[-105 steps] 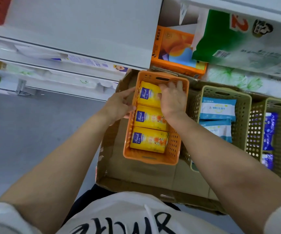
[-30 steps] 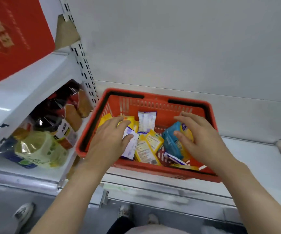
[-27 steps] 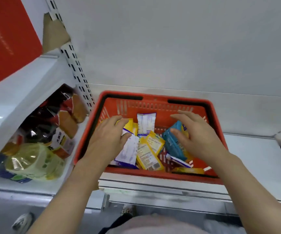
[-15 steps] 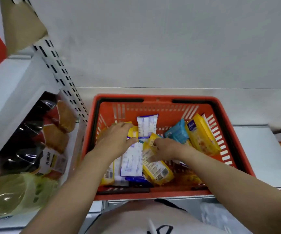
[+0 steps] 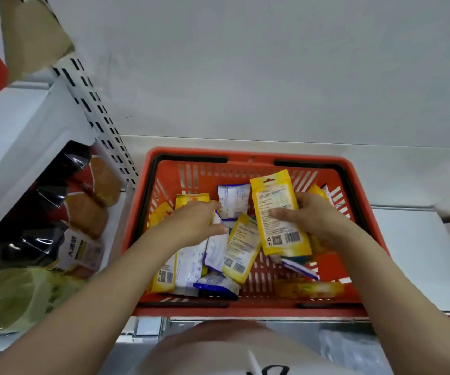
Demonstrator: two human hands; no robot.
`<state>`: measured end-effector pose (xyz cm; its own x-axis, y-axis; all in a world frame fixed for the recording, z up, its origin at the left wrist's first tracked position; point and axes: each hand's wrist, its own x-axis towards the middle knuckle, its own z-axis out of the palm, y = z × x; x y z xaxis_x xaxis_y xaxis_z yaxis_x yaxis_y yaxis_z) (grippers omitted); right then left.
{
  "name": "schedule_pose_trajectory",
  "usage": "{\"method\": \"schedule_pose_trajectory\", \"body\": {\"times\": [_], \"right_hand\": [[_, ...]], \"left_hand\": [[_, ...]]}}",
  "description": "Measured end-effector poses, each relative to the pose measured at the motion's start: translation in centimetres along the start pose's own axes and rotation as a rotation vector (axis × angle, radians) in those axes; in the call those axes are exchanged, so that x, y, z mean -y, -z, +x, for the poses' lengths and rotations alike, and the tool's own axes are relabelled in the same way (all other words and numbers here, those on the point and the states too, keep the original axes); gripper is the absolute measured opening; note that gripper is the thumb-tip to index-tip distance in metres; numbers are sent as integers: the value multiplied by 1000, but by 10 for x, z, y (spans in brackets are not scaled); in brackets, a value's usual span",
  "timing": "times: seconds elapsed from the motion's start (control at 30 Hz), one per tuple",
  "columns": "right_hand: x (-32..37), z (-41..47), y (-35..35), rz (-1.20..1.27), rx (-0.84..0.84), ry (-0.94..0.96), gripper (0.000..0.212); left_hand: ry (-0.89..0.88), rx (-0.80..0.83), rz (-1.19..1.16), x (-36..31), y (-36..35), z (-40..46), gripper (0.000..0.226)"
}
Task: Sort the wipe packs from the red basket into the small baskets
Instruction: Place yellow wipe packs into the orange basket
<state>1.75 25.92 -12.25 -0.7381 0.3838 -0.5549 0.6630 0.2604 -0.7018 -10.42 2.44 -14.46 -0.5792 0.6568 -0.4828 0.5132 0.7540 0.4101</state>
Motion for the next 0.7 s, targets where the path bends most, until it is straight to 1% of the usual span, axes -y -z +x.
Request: {"method": "schedule_pose_trajectory", "body": {"times": [0.07,0.13,0.17,0.27,0.3,0.33,0.37,0.47,0.57,0.6,0.7], "right_hand": [[-3,-10,5,47,-86,57,23],[-7,-17,6,71,-130,57,25],[-10,-19,6,75,-132,48,27],[-19,-20,7,59,-104,26,31],[-21,-20,9,57,-101,27,31],[-22,-21,10,54,-102,30,31],[-23,-21,12,54,-106,34,31],[-25,-21,14,47,-116,36,33],[-27,-21,13,19,-112,31,33],[-28,-20,13,21,-110,29,33],[-29,-20,14,30,-115,28,33]], "left_hand": [[4,83,11,-4,-7,10,73],[4,64,50,-5,-15,18,72],[-2,52,9,-6,-18,22,71],[-22,134,-323,-12,-28,32,68],[-21,163,-395,-17,-31,35,69],[-14,174,-420,-21,-35,38,71],[-3,164,-409,-25,-41,42,74],[51,89,-271,-31,-54,54,77],[119,137,-271,-34,-58,62,75],[136,140,-288,-36,-59,63,71],[188,127,-365,-40,-60,68,47]]}}
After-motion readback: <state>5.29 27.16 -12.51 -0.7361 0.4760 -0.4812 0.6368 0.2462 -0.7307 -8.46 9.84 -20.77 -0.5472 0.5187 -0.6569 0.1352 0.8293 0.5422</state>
